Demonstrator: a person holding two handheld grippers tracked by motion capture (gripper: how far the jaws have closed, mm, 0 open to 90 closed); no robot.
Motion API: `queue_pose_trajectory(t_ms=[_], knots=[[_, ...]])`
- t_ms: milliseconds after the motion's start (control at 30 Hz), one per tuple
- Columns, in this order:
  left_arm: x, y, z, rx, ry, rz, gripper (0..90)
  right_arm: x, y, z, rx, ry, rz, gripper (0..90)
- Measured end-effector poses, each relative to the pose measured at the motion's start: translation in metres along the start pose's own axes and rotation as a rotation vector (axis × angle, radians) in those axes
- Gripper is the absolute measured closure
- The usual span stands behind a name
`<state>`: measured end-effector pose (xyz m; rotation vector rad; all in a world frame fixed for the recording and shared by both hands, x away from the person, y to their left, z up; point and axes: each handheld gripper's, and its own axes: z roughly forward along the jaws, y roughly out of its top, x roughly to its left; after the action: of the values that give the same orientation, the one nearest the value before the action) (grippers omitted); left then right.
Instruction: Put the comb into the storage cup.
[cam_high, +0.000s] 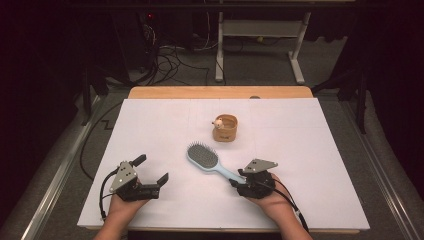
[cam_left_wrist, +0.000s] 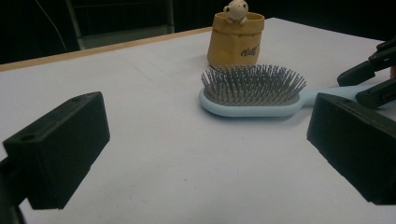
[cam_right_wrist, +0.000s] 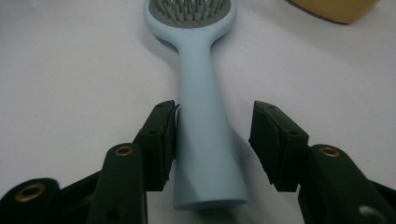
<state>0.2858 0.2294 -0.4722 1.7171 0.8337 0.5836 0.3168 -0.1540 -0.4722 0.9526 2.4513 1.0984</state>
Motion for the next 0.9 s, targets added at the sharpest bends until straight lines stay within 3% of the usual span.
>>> queue_pose_trajectory(t_ms=[200, 567, 900], knots=[[0.000, 0.000, -0.001, -0.001, 0.001, 0.002, 0.0, 0.002, 0.000, -0.001, 0.011, 0.013, -0.004, 62.5], [0.000, 0.000, -0.001, -0.004, 0.002, 0.003, 0.0, 0.009, 0.000, -0.003, 0.021, -0.024, -0.038, 63.4], [0.001, 0.001, -0.003, -0.011, 0.003, -0.004, 0.0, 0.006, -0.014, -0.020, 0.024, -0.031, -0.049, 63.5]])
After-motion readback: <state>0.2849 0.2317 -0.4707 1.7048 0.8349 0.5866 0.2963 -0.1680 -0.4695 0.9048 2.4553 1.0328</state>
